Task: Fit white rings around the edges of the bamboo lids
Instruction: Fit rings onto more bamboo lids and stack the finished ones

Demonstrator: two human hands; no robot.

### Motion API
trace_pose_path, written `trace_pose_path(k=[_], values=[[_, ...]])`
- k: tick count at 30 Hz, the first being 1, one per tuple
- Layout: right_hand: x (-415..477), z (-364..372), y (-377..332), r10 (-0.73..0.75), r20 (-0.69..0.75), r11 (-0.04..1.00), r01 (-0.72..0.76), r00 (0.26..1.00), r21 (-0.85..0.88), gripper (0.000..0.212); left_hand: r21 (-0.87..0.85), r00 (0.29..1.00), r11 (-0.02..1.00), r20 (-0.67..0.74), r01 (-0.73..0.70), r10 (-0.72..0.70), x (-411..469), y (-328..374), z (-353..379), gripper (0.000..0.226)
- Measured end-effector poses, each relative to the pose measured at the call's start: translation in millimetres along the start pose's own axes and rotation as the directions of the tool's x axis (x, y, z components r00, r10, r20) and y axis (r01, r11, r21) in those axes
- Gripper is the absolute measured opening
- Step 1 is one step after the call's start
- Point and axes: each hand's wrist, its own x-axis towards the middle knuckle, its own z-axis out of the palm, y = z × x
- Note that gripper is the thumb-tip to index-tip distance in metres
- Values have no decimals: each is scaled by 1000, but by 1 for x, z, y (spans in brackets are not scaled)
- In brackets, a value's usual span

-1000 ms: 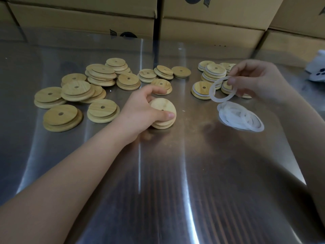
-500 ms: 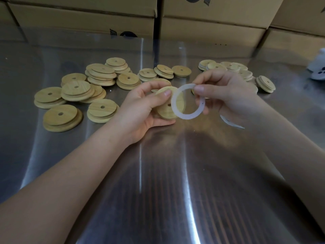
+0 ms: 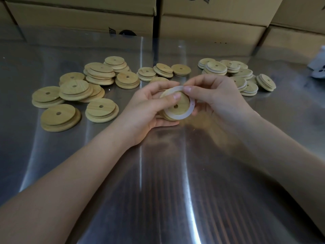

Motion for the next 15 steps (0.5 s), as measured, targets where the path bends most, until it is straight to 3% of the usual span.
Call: trace_pose_path(k=[3,15], values=[[-1,1,0,-1,-7,1000,1,1000,-14,6,27,999,998,-10,-50,50,1,-3,1,22],[-3,3,-3,-70,-25,989,66,997,-131,11,-29,997,997,-4,-75,75,2,-1,0,26]])
